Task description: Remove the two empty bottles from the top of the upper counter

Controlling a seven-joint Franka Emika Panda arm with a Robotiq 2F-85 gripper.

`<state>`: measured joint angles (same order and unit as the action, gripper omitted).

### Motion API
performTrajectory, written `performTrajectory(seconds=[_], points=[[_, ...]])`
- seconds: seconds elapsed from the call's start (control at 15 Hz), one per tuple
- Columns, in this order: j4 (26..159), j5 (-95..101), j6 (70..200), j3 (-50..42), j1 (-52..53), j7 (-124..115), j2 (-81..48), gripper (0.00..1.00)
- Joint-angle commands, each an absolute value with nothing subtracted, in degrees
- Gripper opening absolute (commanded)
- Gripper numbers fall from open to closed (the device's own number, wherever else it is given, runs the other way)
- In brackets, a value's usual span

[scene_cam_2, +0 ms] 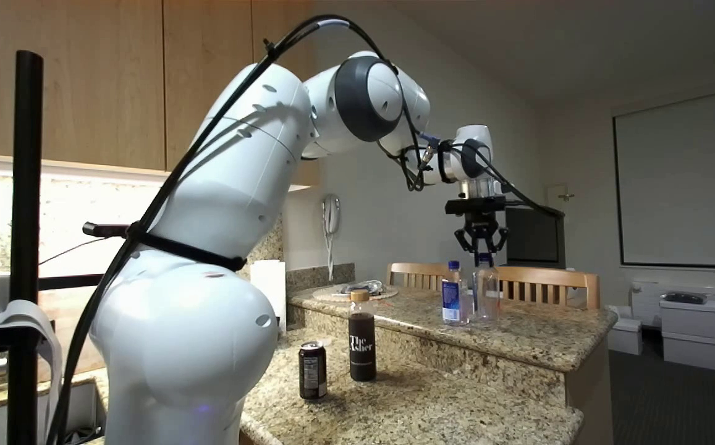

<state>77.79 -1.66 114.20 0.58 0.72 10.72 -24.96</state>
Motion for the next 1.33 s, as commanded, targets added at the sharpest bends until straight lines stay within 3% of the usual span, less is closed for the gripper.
performTrajectory(seconds=[0.0, 0.73, 1.27], points=[[83.38, -0.95, 112.36, 0.67, -0.52, 11.84, -19.16, 0.15], [108.96, -0.16, 114.02, -0.74, -1.08, 11.47, 2.84, 0.15], [134.61, 1.18, 129.78, -3.92, -1.38, 15.62, 15.72, 0.14]])
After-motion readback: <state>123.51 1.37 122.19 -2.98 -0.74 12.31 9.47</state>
